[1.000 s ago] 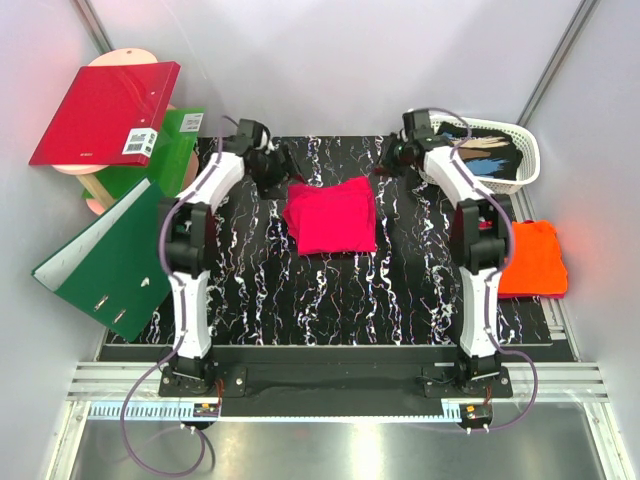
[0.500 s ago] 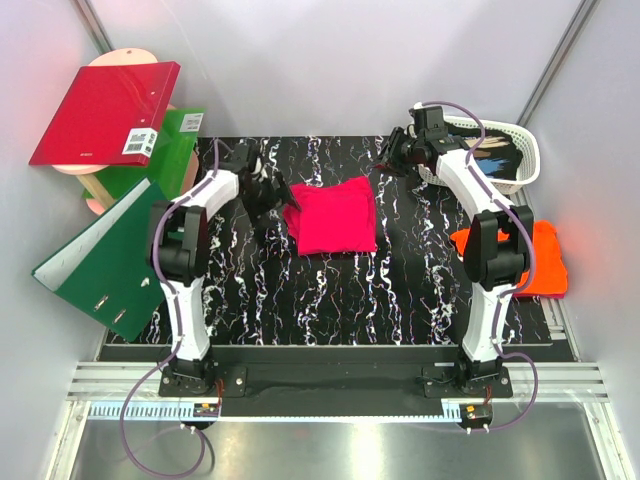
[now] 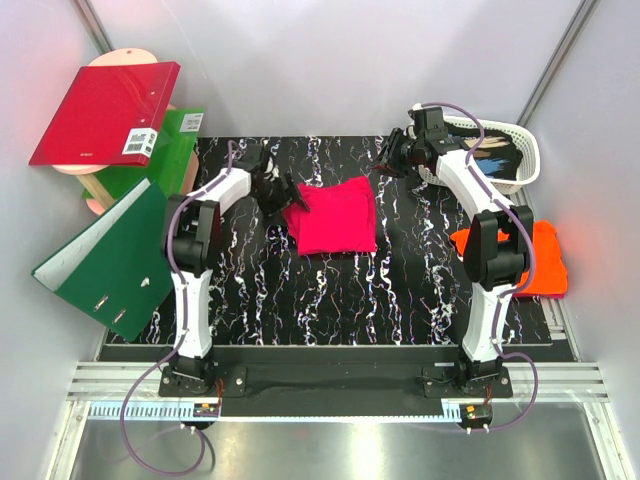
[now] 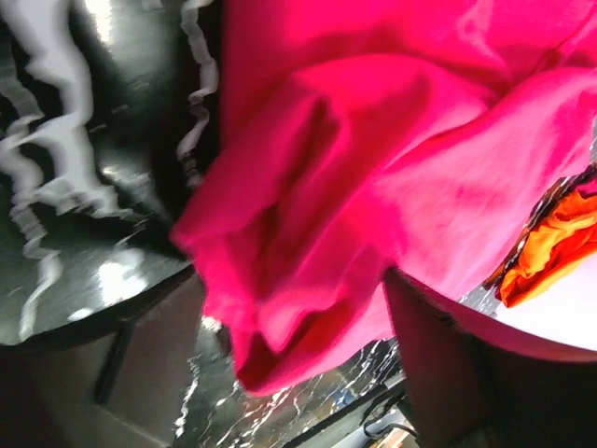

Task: Fold and stack the t-shirts
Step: Smooth out wrinkles on the folded tshirt

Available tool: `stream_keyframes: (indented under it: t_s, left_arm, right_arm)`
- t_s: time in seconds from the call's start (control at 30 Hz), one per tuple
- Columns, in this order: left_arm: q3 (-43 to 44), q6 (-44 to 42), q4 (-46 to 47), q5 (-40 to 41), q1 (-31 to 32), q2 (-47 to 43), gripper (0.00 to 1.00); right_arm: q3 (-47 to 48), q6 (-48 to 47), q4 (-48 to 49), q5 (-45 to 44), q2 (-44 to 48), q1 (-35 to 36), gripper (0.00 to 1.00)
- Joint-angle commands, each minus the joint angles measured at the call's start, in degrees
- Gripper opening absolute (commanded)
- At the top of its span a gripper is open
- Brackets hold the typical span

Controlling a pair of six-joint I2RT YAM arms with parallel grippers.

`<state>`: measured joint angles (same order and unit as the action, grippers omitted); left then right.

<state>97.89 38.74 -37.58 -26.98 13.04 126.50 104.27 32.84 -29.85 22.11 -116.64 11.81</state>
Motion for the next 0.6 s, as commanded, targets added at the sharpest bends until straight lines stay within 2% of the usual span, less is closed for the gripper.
stream_keyframes:
  t_s: [0.0, 0.07, 0.1, 0.13, 0.37, 0.57]
  left_arm:
    - [5.9, 1.16, 1.55, -4.12, 1.64, 2.34, 0.55]
    - [7.31, 1.86, 1.55, -5.01, 1.81, 3.4, 0.33]
    - [7.58, 1.95, 1.55, -4.66, 1.82, 3.14, 0.05]
    - [7.58, 2.04, 1.55, -4.22, 1.82, 2.27, 0.0]
    - [10.22, 2.22, 2.16, -4.92, 1.73, -0.99, 0.0]
    - [9.34, 2.57, 5.59, -5.45, 0.32, 3.31, 0.0]
  right_arm:
    - [-0.21, 0.03, 0.93, 1.53, 0.45, -0.3, 0.4]
    - [-0.12, 0.03, 0.93, 1.71, 0.1, -0.3, 0.41]
    - [-0.12, 0.12, 0.93, 2.23, -0.08, -0.3, 0.41]
    - [-0.12, 0.21, 0.84, 2.41, -0.25, -0.3, 0.41]
    - [-0.38, 0.65, 0.93, 3.29, -1.22, -0.39, 0.41]
    - [-0.47, 1.0, 0.84, 3.82, -1.66, -0.3, 0.41]
